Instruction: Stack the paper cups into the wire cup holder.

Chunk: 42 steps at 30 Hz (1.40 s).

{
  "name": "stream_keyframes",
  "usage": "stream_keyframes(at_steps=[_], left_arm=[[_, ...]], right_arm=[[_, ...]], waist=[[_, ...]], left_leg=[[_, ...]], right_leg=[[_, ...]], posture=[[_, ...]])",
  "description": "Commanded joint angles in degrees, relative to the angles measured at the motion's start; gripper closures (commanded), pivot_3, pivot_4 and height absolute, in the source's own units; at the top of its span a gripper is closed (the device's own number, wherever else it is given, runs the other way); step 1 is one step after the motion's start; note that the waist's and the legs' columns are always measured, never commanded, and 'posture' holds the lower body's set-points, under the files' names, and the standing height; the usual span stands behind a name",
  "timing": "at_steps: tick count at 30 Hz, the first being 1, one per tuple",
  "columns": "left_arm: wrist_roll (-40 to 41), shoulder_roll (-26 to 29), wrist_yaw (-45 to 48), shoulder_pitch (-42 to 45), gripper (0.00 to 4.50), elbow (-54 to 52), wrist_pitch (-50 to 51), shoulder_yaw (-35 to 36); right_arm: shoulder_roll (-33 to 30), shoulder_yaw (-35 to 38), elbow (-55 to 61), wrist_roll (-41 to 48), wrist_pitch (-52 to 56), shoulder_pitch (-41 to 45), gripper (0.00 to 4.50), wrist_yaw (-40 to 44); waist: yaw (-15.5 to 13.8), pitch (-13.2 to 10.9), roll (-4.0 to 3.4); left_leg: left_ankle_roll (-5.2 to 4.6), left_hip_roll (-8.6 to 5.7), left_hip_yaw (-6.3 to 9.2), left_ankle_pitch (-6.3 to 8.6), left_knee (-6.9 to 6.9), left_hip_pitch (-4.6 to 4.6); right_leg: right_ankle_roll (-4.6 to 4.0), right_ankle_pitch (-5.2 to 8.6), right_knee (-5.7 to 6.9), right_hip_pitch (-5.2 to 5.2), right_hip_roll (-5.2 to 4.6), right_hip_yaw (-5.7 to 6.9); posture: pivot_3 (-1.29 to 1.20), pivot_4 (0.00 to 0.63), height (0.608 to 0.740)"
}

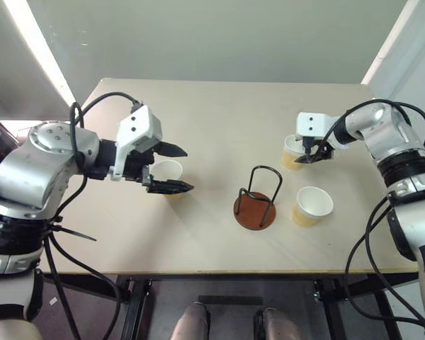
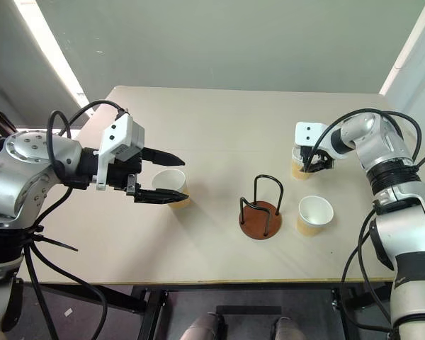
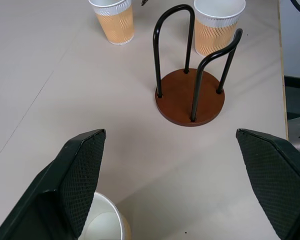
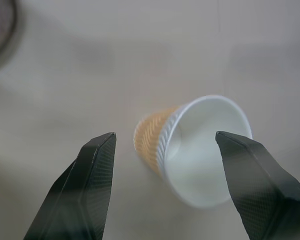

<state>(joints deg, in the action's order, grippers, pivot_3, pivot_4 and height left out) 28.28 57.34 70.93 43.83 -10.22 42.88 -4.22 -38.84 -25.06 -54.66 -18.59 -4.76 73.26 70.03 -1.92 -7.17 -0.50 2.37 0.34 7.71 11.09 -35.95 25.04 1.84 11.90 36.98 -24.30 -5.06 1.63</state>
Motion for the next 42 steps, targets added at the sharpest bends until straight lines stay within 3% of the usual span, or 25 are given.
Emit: stream_keyframes(at_steps=[1, 2, 5, 12, 13, 19, 22, 29, 36, 42], left_arm=[[0.1, 0.9, 0.3, 0.8, 0.00, -0.8, -0.8, 2.0], [0.0, 0.9, 0.3, 0.9, 0.00, -0.8, -0.9, 1.9], [0.1, 0.9, 0.3, 1.0, 0.00, -1.0, -0.7, 1.9], [-0.1, 1.1, 0.4, 1.1, 0.00, -1.4, -0.9, 2.0], [-0.2, 1.2, 0.5, 1.2, 0.00, -1.2, -1.1, 1.9], [-0.7, 1.2, 0.6, 1.5, 0.00, -0.4, -1.7, 1.7], [-0.6, 1.3, 0.6, 1.2, 0.00, -0.6, -1.6, 2.0], [-0.4, 1.4, 0.5, 0.4, 0.00, -0.4, -1.7, 2.5], [-1.5, -0.6, 1.1, 2.3, 0.00, 2.1, -3.5, 0.6], [-2.4, -1.9, 1.7, 3.3, 0.00, 3.8, -4.8, -0.5]], right_arm=[[1.0, -0.6, -4.2, -2.7, -2.8, 3.6, 1.23, -1.6], [1.3, -1.0, -5.5, -3.6, -3.5, 4.0, 1.23, -2.1], [2.5, -1.0, -8.6, -4.8, -4.9, 5.1, 1.85, -3.0], [4.1, -1.1, -13.0, -7.6, -8.0, 6.7, 4.30, -5.2], [4.3, -1.0, -13.3, -7.8, -8.2, 6.9, 4.44, -5.2], [3.5, 0.4, -13.8, -7.2, -9.3, 8.2, 4.44, -3.0], [0.9, 3.0, -9.9, -4.0, -10.2, 9.6, 4.44, 2.3], [-6.1, 10.2, 20.1, 9.6, 4.0, 6.6, 4.44, 21.1], [-18.8, 5.1, 55.1, 27.5, 24.4, -2.9, 4.44, 22.5], [-19.5, 4.1, 65.2, 31.6, 31.5, -4.4, 4.44, 22.5]], waist=[[0.0, 0.0, 0.00], [0.0, 0.0, -0.02], [0.0, 0.0, -0.03], [0.0, 0.0, -0.04], [0.0, 0.0, -0.05], [0.0, 0.0, -0.06], [-0.1, -0.1, -0.11], [0.1, -0.1, -0.13], [-0.1, -0.1, -0.10], [0.4, -0.1, -0.08]], left_leg=[[0.01, 0.00, 0.00, 0.00, 0.00, 0.00], [0.02, 0.01, 0.00, 0.01, 0.00, 0.00], [0.06, 0.02, 0.00, 0.04, 0.01, 0.00], [0.10, 0.02, 0.00, 0.17, 0.01, 0.01], [0.10, 0.02, -0.01, 0.19, 0.00, 0.01], [0.13, 0.02, -0.01, 0.25, 0.00, 0.01], [0.13, 0.02, -0.02, 0.25, 0.00, 0.03], [0.64, 0.03, -0.12, -0.03, 0.03, 0.16], [0.60, 0.01, -0.11, -0.06, -0.04, 0.20], [0.55, 0.04, -0.12, -0.24, -0.03, 0.07]], right_leg=[[0.00, 0.00, 0.00, 0.00, 0.00, 0.00], [0.00, 0.00, 0.01, -0.01, 0.00, 0.00], [-0.02, 0.01, 0.01, -0.02, 0.00, 0.00], [-0.04, 0.03, -0.01, -0.03, 0.00, 0.00], [-0.04, 0.02, -0.01, -0.03, 0.00, 0.01], [-0.04, 0.02, -0.03, -0.04, 0.00, 0.00], [-0.06, 0.03, -0.03, -0.04, 0.00, 0.01], [-0.33, 0.23, -0.06, -0.14, 0.02, 0.02], [-0.42, 0.34, -0.12, -0.06, 0.02, -0.01], [-0.29, 0.28, -0.03, -0.02, 0.03, -0.04]], posture=[[0.00, 0.150, 0.740], [0.00, 0.150, 0.740], [0.00, 0.150, 0.740], [0.00, 0.150, 0.740], [0.00, 0.150, 0.740], [0.00, 0.150, 0.740], [0.00, 0.150, 0.740], [0.00, 0.150, 0.740], [0.00, 0.150, 0.740], [0.00, 0.150, 0.740]])
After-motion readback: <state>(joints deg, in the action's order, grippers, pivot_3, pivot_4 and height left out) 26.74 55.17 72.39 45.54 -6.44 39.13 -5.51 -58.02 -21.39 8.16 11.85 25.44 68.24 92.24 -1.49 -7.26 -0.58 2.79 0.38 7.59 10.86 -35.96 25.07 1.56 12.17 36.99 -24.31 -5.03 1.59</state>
